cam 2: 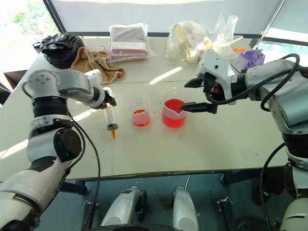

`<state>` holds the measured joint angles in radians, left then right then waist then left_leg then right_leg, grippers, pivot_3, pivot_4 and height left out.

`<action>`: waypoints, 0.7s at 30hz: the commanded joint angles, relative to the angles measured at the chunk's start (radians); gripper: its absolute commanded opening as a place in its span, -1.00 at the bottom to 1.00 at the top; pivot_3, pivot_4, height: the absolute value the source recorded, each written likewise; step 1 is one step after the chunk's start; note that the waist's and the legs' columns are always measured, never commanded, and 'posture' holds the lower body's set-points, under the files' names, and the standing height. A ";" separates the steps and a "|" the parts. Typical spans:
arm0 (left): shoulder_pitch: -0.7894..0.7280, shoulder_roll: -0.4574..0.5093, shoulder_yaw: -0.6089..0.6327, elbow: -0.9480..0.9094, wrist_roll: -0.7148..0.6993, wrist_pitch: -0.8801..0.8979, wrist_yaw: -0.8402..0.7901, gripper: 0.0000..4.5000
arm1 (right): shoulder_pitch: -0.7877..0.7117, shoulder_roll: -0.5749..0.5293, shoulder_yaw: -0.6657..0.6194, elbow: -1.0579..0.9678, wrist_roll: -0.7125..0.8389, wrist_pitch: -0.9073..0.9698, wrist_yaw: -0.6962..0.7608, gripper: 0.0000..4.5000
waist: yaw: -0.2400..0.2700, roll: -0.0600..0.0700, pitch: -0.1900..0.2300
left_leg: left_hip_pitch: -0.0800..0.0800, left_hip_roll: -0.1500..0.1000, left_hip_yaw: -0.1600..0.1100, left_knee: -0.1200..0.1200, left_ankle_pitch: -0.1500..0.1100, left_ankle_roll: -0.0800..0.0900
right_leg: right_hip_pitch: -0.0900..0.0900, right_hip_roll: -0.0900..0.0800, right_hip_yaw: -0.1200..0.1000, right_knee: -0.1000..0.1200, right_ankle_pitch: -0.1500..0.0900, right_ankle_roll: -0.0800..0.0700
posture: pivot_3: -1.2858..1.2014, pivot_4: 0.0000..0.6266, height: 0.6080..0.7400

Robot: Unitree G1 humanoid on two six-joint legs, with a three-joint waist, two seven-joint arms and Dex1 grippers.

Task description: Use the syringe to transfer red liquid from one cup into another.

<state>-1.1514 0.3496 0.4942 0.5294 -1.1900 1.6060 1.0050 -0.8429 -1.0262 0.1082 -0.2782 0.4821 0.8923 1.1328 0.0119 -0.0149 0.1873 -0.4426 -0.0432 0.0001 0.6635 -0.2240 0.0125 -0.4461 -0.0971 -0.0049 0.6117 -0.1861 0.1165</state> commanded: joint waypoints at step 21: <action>-0.184 -0.152 -0.549 -0.177 0.521 -0.765 -1.380 -0.34 | 0.013 0.010 -0.396 -0.176 0.349 0.297 -0.241 0.74 | 0.024 0.000 0.000 | -0.003 0.001 0.002 0.000 -0.003 0.012 | 0.003 -0.002 0.001 -0.014 -0.001 -0.005 | 0.03 -0.52 1.00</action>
<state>-1.2906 0.2082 -0.0507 0.3785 -0.6954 0.8878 -0.3369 -0.8128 -1.0018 -0.2254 -0.4298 0.8027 1.1792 0.9175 0.0359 -0.0146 0.1872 -0.4453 -0.0416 0.0022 0.6629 -0.2267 0.0244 -0.4427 -0.0986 -0.0042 0.5980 -0.1869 0.1120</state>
